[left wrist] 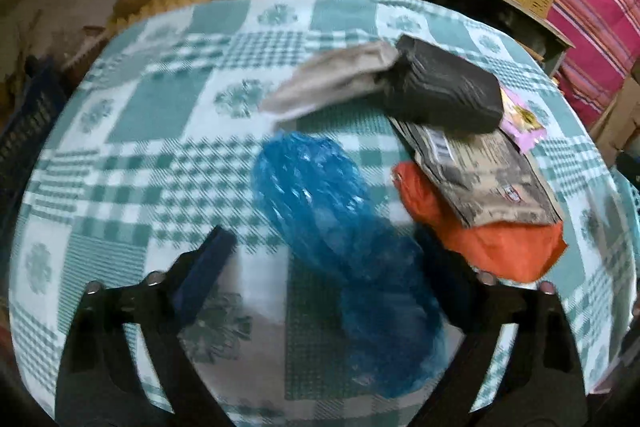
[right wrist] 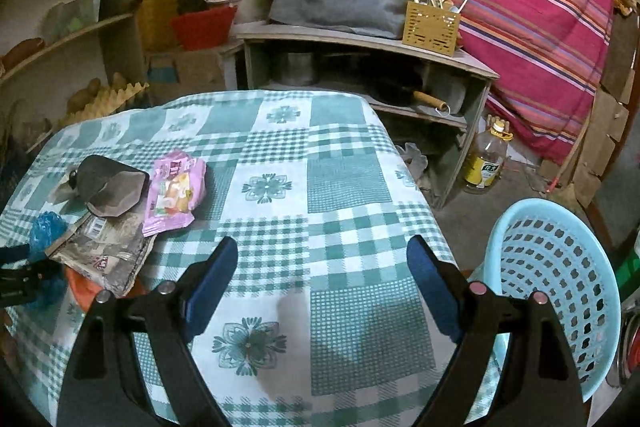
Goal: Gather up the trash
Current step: 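Grasp the blue plastic bag with the left tool while the right tool grasps the printed paper packet, then carry the blue bag and printed packet over the blue basket with both tools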
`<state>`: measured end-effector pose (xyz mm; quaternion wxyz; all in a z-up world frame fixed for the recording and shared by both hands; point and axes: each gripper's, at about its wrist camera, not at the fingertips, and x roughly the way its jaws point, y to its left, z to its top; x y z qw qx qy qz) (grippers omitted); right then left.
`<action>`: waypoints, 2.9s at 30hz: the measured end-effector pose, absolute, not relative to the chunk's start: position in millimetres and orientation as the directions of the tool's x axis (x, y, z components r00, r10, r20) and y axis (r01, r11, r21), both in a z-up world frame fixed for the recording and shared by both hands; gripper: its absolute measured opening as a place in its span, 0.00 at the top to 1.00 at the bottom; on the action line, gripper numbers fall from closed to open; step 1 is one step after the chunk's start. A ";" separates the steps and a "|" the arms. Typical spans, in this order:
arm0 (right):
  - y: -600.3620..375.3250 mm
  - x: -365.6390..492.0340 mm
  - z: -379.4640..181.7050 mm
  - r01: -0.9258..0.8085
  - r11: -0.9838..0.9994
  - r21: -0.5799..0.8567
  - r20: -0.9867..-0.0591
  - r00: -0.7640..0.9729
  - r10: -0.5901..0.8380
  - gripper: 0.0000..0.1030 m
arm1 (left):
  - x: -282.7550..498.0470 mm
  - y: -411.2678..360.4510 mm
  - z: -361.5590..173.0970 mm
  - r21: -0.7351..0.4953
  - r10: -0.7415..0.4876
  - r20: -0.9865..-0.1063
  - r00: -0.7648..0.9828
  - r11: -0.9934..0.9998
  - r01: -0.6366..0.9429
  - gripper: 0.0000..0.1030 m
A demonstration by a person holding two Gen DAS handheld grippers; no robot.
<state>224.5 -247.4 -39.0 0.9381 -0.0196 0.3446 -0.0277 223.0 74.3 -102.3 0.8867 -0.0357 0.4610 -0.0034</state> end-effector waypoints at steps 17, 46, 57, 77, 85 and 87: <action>-183.8 227.4 -51.4 -0.075 0.997 0.002 -0.683 0.729 0.056 0.18 | 206.6 64.4 -47.5 -0.015 -0.064 -0.712 0.700 0.997 0.076 0.75; -122.2 246.0 -91.4 -0.117 0.993 0.003 -0.797 0.599 0.073 0.44 | 211.7 135.7 -20.6 -0.107 -0.031 -0.646 0.762 0.993 -0.050 0.74; -126.1 245.9 -85.9 -0.146 0.989 0.038 -0.782 0.612 0.120 0.95 | 214.3 133.7 -22.1 -0.094 -0.022 -0.649 0.760 0.994 -0.051 0.74; -184.9 207.5 -18.3 -0.128 0.991 0.026 -0.621 0.775 0.116 0.99 | 215.5 109.5 -6.4 -0.105 -0.038 -0.615 0.788 0.994 -0.034 0.74; -217.5 199.3 -4.4 -0.089 0.995 0.050 -0.576 0.811 0.102 0.99 | 215.5 85.0 4.8 -0.115 -0.069 -0.593 0.802 0.993 0.000 0.74; -225.5 197.7 -1.1 -0.080 0.995 0.061 -0.567 0.818 0.100 0.99 | 216.6 77.9 6.6 -0.119 -0.079 -0.590 0.803 0.993 0.010 0.74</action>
